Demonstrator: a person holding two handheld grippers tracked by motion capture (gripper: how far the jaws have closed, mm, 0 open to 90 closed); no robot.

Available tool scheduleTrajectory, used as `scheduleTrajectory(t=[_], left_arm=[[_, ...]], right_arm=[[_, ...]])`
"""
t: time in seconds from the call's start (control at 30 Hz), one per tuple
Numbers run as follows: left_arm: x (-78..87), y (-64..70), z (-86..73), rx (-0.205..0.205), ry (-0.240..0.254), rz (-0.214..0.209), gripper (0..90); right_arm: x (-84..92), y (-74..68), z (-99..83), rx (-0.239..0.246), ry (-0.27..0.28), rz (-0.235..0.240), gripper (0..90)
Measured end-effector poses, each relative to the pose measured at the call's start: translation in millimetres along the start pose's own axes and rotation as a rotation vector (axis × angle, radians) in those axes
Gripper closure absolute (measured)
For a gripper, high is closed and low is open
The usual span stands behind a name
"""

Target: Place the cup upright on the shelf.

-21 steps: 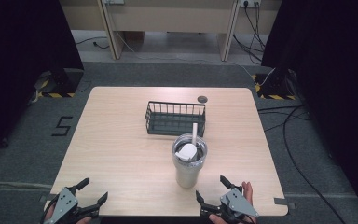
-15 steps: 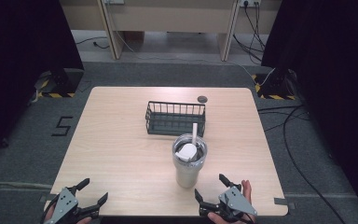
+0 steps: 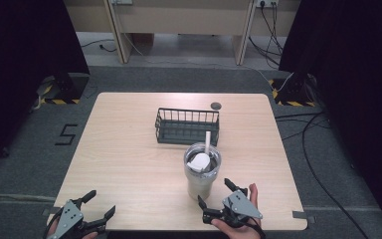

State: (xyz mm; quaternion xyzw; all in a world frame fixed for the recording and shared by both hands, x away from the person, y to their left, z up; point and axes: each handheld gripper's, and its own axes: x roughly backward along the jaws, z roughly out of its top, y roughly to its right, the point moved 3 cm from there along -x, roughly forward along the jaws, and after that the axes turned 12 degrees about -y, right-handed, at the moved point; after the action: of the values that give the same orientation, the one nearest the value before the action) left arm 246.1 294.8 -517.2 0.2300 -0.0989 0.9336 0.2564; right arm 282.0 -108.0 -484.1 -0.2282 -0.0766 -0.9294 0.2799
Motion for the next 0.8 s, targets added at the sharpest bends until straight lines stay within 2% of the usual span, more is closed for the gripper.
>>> scheduleTrajectory(t=[0.3,0.57,0.8], left_arm=[[-0.1,0.4,0.0,-0.003,-0.001,-0.006,15.8],[0.1,0.7,0.0,-0.005,-0.001,-0.006,15.9],[0.4,1.3,0.0,-0.011,-0.001,-0.009,15.9]], right_arm=[[-21.2,0.9,6.4,-0.009,-0.006,-0.004,2.0],[-39.4,0.7,17.2,0.007,-0.004,-0.007,1.4],[-53.0,0.9,19.6,0.004,-0.007,-0.004,1.8]])
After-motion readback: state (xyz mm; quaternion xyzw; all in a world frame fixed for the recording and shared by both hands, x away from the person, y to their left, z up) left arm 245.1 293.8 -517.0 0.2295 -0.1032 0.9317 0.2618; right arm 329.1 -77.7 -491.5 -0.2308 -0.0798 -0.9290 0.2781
